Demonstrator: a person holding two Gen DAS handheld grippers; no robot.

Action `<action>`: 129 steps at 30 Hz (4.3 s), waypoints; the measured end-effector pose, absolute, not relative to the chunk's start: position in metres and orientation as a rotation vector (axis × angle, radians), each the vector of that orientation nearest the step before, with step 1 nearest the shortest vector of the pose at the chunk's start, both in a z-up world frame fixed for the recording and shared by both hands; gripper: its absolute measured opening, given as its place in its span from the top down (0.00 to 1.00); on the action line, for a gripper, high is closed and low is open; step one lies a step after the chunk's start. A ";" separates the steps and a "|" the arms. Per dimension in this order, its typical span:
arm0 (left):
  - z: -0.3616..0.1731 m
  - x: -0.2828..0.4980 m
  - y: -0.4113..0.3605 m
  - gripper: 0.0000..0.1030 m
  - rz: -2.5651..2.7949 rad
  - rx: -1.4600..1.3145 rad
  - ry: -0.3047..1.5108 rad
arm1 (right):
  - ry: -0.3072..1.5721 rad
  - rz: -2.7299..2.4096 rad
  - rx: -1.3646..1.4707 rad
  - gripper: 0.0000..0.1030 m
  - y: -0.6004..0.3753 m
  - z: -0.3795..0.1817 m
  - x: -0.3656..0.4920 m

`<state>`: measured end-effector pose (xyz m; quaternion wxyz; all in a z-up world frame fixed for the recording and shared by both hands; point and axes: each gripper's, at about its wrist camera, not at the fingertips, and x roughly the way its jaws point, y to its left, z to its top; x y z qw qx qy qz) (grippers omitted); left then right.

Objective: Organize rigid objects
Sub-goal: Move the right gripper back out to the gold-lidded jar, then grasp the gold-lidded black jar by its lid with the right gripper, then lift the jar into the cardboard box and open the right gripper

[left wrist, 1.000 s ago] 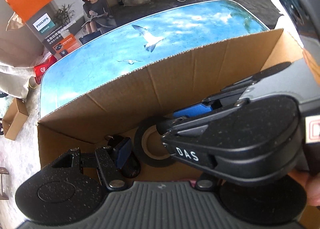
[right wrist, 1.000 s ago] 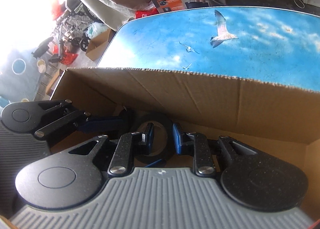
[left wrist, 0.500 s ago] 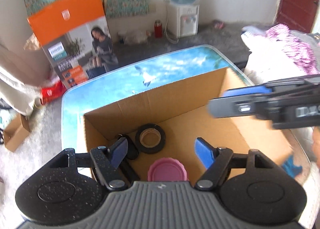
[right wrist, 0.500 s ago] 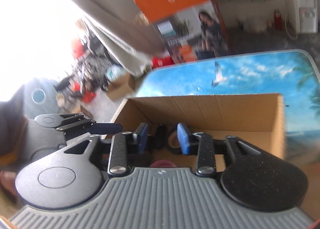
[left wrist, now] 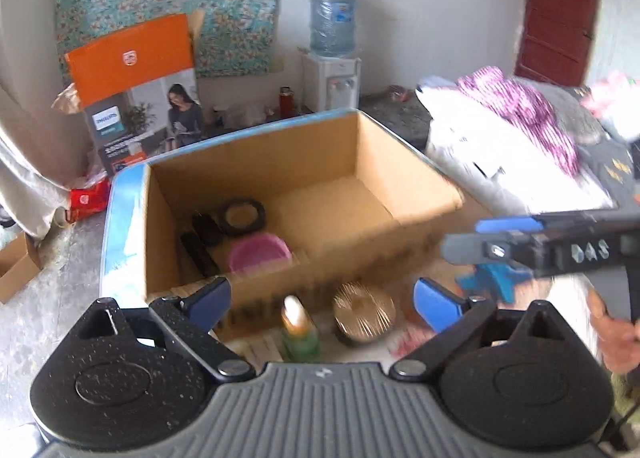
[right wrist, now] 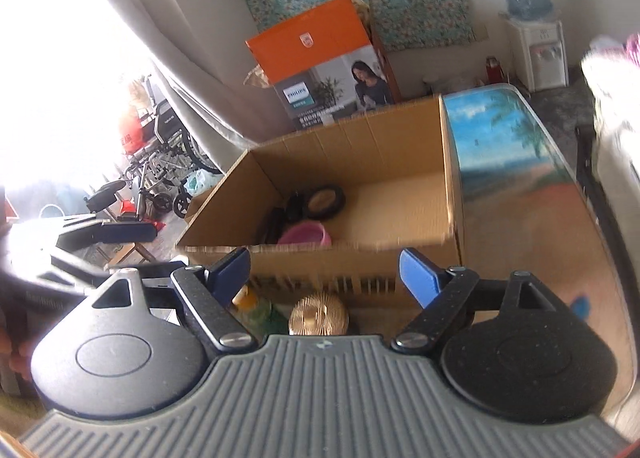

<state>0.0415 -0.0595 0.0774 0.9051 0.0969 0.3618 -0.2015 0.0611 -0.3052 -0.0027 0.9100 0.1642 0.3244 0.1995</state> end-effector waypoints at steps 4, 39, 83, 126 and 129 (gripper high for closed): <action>0.041 0.024 -0.072 0.04 -0.428 0.238 0.732 | 0.731 0.428 0.338 0.20 -0.297 -0.028 0.055; -0.048 0.037 -0.116 0.30 -0.485 0.272 0.789 | 0.969 0.501 0.409 0.55 -0.251 -0.089 0.140; -0.049 0.025 -0.119 0.44 -0.514 0.233 0.829 | 1.006 0.452 0.562 0.48 -0.266 -0.103 0.092; -0.041 0.037 -0.128 0.45 -0.488 0.224 0.838 | 0.983 0.442 0.511 0.46 -0.259 -0.092 0.091; -0.039 0.035 -0.127 0.45 -0.487 0.224 0.833 | 0.978 0.443 0.508 0.46 -0.259 -0.090 0.090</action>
